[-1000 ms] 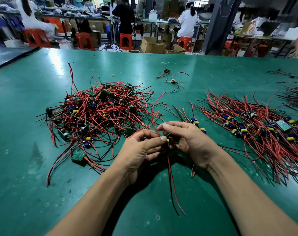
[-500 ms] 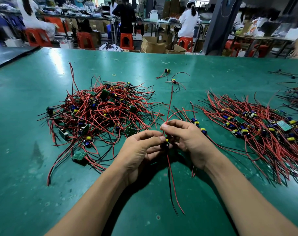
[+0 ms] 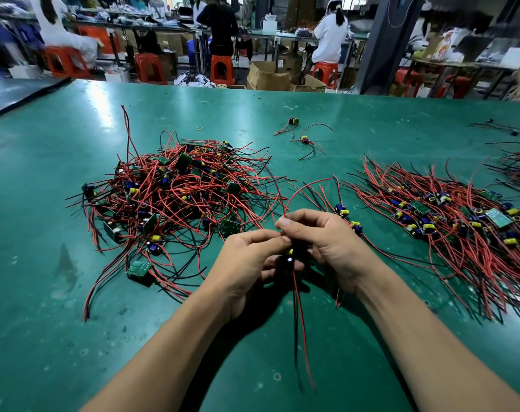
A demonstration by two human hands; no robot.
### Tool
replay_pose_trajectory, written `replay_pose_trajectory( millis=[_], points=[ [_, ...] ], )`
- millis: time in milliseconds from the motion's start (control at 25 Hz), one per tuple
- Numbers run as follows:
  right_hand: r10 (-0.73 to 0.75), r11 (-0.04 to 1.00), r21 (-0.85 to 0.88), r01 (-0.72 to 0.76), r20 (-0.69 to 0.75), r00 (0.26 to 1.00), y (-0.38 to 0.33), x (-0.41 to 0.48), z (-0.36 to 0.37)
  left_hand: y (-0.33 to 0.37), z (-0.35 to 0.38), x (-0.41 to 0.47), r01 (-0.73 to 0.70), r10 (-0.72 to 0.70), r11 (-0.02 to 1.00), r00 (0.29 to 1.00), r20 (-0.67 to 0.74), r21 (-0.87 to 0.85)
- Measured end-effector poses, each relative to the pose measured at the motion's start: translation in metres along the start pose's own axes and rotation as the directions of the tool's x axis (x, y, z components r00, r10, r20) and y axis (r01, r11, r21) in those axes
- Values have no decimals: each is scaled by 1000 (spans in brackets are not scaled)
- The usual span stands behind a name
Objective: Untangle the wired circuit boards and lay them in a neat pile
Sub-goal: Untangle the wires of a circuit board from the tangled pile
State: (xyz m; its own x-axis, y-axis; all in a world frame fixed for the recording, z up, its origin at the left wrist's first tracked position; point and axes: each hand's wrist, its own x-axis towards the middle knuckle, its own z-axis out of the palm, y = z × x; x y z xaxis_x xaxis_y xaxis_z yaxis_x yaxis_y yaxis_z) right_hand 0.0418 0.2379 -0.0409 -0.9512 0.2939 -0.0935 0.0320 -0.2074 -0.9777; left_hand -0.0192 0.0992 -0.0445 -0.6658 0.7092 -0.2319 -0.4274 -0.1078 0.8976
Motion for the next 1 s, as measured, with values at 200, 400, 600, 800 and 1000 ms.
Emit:
replay_pose_trajectory(
  millis=[200, 400, 600, 800, 1000],
  points=[
    [40, 996, -83, -36, 48, 998, -3, -3, -7, -1, 0, -2, -18, 18, 998, 1000, 14, 53],
    [-59, 996, -77, 44, -207, 977, 3, 4, -1, 3, 1, -4, 13, -12, 999, 1000, -20, 37],
    [-120, 990, 22, 136, -341, 932, 0, 8, 3, 4, 5, -4, 4, -2, 999, 999, -32, 51],
    [-60, 941, 282, 185, -400, 915, -9, 10, -6, 3, 4, -3, 5, -4, 996, 1000, -17, 85],
    [36, 904, 415, 106, -322, 946, -18, 5, -8, 3, 5, -4, 3, -2, 993, 1000, -11, 115]
  ],
)
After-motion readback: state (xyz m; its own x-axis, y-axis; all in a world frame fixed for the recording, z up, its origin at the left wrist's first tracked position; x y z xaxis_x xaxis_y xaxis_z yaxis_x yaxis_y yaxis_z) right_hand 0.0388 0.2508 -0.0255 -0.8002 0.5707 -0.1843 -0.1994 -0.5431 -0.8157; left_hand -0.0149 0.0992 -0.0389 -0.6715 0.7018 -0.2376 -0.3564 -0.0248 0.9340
